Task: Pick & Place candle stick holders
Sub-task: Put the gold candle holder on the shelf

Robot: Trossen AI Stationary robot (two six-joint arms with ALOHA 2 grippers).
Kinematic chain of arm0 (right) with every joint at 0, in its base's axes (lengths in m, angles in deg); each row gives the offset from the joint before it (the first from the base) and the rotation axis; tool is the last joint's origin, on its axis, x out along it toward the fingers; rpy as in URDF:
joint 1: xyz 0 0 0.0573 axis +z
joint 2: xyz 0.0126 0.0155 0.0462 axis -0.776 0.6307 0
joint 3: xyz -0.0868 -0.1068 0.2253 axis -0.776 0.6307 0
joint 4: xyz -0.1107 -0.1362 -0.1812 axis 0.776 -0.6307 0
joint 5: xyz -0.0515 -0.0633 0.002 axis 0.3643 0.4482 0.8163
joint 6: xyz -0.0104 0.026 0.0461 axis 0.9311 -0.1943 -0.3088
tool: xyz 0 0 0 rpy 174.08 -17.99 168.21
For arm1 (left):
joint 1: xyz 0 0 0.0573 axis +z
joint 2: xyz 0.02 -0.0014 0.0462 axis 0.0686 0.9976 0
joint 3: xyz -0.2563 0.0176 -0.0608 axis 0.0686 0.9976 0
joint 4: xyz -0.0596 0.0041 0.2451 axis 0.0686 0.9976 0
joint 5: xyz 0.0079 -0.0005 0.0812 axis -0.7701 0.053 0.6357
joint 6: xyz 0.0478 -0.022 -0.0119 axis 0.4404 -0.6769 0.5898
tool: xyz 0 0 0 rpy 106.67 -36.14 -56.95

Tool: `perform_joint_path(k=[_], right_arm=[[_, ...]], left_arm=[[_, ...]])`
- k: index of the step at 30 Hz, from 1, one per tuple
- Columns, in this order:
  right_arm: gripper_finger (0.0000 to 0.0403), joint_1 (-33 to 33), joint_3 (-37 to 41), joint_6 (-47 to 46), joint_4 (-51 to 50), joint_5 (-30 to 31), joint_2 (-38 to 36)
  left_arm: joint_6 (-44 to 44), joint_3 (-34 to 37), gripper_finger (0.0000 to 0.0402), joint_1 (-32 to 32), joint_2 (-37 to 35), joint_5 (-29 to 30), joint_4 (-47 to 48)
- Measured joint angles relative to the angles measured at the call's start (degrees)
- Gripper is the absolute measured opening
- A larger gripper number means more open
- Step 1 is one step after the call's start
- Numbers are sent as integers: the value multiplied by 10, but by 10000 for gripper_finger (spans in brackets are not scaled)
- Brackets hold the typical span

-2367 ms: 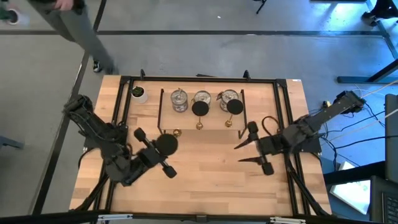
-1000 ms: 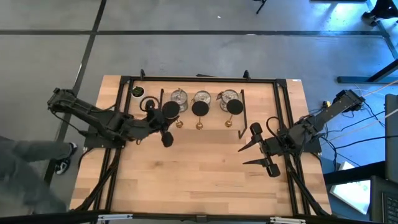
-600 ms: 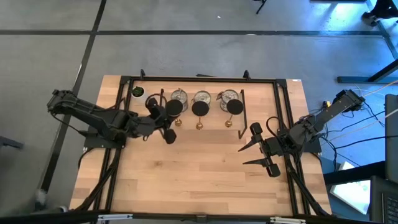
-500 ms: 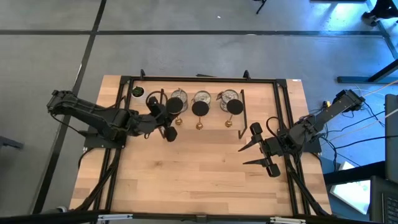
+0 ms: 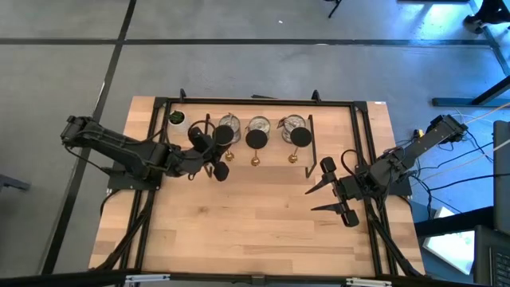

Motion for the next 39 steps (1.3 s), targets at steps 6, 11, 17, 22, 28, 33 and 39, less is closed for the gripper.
perform_joint_path(k=[6, 11, 17, 22, 28, 33, 39], right_arm=[[211, 0, 0, 0, 0, 0, 0], [211, 0, 0, 0, 0, 0, 0], [211, 0, 0, 0, 0, 0, 0], [211, 0, 0, 0, 0, 0, 0], [211, 0, 0, 0, 0, 0, 0], [211, 0, 0, 0, 0, 0, 0], [211, 0, 0, 0, 0, 0, 0]], left_arm=[[10, 1, 12, -2, 0, -13, -9], [15, 1, 12, -1, 0, -30, -14], [23, 1, 12, -1, 0, -31, -14], [26, 1, 12, -1, 0, -31, -13], [36, 1, 33, -1, 0, -32, -11], [36, 3, 38, -1, 1, -34, -8], [36, 3, 40, -1, 1, -37, -7]])
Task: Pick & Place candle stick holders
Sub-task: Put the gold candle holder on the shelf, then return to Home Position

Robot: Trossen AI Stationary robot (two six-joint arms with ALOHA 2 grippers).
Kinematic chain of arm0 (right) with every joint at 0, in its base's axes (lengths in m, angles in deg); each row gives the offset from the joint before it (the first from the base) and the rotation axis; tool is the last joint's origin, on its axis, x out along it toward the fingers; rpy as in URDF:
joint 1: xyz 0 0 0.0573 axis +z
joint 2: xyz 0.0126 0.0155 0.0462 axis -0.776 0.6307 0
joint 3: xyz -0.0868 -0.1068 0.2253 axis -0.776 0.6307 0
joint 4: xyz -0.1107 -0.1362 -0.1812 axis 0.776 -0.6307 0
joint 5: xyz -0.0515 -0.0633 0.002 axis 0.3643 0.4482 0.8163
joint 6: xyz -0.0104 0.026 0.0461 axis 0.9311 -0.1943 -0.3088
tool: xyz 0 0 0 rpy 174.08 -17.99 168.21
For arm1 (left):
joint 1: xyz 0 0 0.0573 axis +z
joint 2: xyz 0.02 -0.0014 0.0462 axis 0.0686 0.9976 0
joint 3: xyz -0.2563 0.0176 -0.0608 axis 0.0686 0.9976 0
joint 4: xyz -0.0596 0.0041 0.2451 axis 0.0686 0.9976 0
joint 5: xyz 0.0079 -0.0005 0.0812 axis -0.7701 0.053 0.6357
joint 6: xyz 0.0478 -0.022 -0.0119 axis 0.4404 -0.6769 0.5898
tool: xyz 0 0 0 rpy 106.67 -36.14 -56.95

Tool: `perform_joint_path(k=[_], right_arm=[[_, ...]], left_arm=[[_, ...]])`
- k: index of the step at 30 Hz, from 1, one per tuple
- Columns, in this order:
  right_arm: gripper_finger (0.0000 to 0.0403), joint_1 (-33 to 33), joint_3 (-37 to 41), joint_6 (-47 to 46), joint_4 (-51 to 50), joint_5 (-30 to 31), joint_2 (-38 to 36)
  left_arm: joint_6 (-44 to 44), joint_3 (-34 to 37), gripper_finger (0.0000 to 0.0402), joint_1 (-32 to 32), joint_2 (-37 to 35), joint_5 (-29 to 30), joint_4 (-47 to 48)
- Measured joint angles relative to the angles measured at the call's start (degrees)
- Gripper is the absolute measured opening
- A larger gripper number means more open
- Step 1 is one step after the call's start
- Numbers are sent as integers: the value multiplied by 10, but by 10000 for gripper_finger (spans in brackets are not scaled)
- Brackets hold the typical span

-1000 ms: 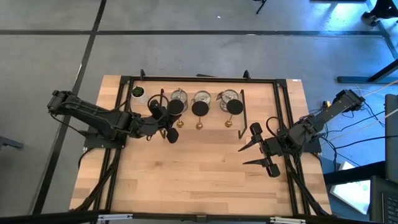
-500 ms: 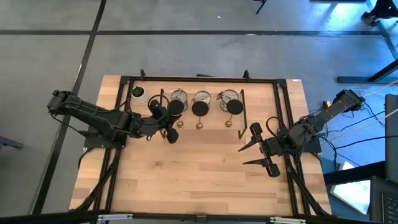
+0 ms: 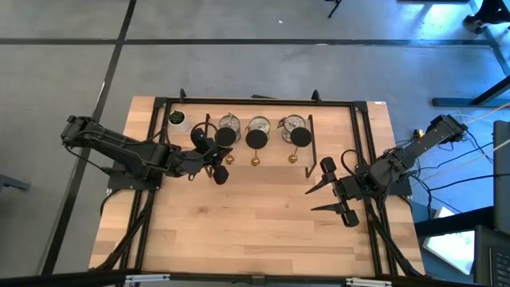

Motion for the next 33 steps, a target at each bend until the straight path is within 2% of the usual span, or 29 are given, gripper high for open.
perform_joint_path(k=[17, 33], right_arm=[[211, 0, 0, 0, 0, 2, 0], [211, 0, 0, 0, 0, 2, 0]], left_arm=[[3, -1, 125, -13, 0, 4, 0], [13, -1, 141, -57, -34, 55, 3]])
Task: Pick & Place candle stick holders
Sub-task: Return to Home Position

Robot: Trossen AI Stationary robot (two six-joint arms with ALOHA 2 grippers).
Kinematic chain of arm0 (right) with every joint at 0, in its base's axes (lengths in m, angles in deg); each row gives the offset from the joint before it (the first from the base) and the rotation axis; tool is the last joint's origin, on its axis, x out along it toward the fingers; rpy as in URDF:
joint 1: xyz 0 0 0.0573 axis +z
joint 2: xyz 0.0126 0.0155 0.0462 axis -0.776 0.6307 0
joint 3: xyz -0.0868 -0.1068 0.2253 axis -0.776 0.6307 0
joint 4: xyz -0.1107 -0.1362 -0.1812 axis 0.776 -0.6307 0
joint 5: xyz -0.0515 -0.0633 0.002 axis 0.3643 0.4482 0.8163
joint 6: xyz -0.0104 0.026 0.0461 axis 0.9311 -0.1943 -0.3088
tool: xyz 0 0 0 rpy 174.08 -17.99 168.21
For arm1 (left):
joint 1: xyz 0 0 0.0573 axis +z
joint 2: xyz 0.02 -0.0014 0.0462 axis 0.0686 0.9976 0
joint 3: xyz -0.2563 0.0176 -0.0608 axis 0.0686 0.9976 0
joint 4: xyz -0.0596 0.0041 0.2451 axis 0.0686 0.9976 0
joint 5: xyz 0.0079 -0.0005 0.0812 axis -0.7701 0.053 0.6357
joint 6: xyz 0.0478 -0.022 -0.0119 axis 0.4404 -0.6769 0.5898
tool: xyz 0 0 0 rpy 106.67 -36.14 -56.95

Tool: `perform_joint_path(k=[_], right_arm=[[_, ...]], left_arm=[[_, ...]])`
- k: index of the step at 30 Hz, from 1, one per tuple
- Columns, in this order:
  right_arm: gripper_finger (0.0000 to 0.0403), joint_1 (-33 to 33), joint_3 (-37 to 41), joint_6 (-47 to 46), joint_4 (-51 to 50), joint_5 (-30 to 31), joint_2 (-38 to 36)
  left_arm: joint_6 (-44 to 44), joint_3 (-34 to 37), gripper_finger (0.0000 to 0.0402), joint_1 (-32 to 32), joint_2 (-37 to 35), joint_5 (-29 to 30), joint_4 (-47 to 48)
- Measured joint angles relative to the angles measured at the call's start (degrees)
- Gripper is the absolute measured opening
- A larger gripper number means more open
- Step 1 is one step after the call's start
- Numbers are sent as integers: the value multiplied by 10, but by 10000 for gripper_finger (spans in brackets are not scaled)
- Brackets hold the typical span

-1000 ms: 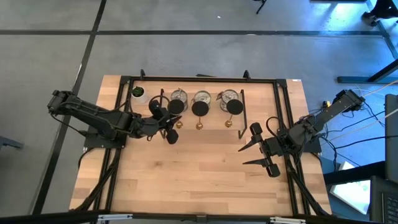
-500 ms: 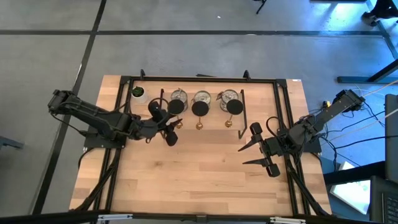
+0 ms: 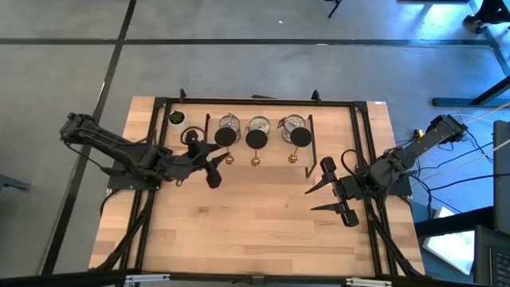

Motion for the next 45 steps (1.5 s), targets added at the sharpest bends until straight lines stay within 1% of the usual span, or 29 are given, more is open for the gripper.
perform_joint_path(k=[7, 14, 19, 23, 25, 28, 31, 34, 36, 40, 43, 45], right_arm=[[211, 0, 0, 0, 0, 0, 0], [211, 0, 0, 0, 0, -2, 0], [211, 0, 0, 0, 0, -2, 0], [211, 0, 0, -7, 0, -3, 0], [211, 0, 0, -17, 0, -19, 0], [211, 0, -1, -22, 1, -76, 7], [211, 0, -1, -22, 1, -144, 21], [211, 0, -1, -23, 4, -186, 43], [211, 0, -1, -36, 14, -193, 61], [211, 1, -1, -80, 19, -193, 105], [211, 3, -1, -82, 17, -193, 137], [211, 3, -1, -87, 12, -181, 152]], left_arm=[[-14, 0, 142, -37, -31, 8, 17], [-39, 0, 141, -95, -35, 7, 50], [-40, 0, 141, -139, -11, 3, 47], [-53, 0, 141, -176, 29, 4, 45], [-65, 0, 141, -192, 52, 15, 33], [-69, 0, 141, -214, 90, 46, 3], [-57, 0, 141, -228, 133, 96, -42], [-29, 0, 141, -233, 178, 144, -96], [0, 0, 141, -233, 210, 172, -132], [56, 0, 141, -233, 271, 251, -217], [60, 0, 141, -225, 302, 305, -263], [53, 0, 141, -215, 315, 311, -282]])
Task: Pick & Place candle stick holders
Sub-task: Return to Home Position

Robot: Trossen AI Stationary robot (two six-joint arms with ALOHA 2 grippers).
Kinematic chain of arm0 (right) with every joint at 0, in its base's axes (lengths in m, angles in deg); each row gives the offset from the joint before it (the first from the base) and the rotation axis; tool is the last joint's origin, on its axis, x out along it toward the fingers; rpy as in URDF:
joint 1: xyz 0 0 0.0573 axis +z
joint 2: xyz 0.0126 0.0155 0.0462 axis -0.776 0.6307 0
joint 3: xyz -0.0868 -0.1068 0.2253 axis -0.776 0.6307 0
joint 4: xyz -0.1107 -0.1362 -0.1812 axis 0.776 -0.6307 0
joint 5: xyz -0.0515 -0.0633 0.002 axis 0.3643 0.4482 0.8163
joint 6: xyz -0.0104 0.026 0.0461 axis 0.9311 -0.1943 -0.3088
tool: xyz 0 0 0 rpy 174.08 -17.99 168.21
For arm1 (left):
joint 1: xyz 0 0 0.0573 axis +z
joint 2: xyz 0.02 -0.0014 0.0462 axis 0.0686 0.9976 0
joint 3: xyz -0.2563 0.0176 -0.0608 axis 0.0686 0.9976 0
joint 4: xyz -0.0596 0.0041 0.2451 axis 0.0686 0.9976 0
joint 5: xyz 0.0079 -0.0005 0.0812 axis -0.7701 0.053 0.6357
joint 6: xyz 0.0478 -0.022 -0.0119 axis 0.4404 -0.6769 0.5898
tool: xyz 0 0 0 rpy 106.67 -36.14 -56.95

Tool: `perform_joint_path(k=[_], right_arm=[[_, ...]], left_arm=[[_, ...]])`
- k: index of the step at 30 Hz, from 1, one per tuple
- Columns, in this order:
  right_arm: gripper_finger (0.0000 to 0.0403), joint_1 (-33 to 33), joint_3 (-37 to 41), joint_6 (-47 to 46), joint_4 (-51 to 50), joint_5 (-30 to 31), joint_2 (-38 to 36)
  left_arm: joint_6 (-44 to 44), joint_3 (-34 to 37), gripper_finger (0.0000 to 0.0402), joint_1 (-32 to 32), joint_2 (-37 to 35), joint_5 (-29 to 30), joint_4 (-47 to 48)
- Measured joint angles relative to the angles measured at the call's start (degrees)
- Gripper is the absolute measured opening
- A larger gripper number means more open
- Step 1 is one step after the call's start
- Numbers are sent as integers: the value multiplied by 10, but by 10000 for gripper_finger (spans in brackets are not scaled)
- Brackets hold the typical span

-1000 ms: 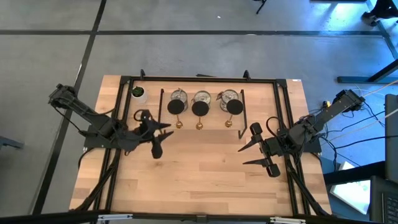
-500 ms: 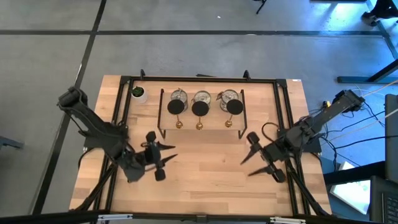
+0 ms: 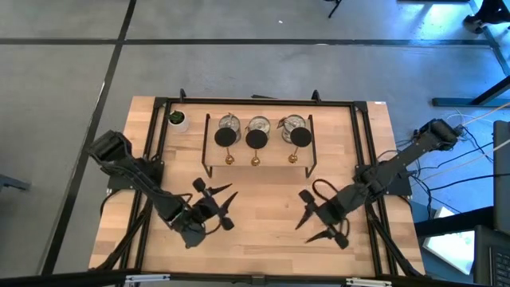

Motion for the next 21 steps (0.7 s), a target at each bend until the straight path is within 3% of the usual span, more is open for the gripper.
perform_joint_path(k=[5, 7, 9, 14, 21], right_arm=[[211, 0, 0, -60, -23, 185, -3], [211, -1, 1, -54, -28, 220, -10], [211, 0, 0, -56, -9, 204, -11], [211, 0, 0, -44, 42, 98, -11], [211, -10, 0, -102, 76, 93, -10]], left_arm=[[7, 0, 141, 23, 20, -17, -72], [28, 0, 141, 28, 26, -31, -99], [52, 0, 141, 30, 27, -47, -111], [58, 0, 141, 33, 27, -59, -113], [58, 0, 141, 34, 27, -59, -113]])
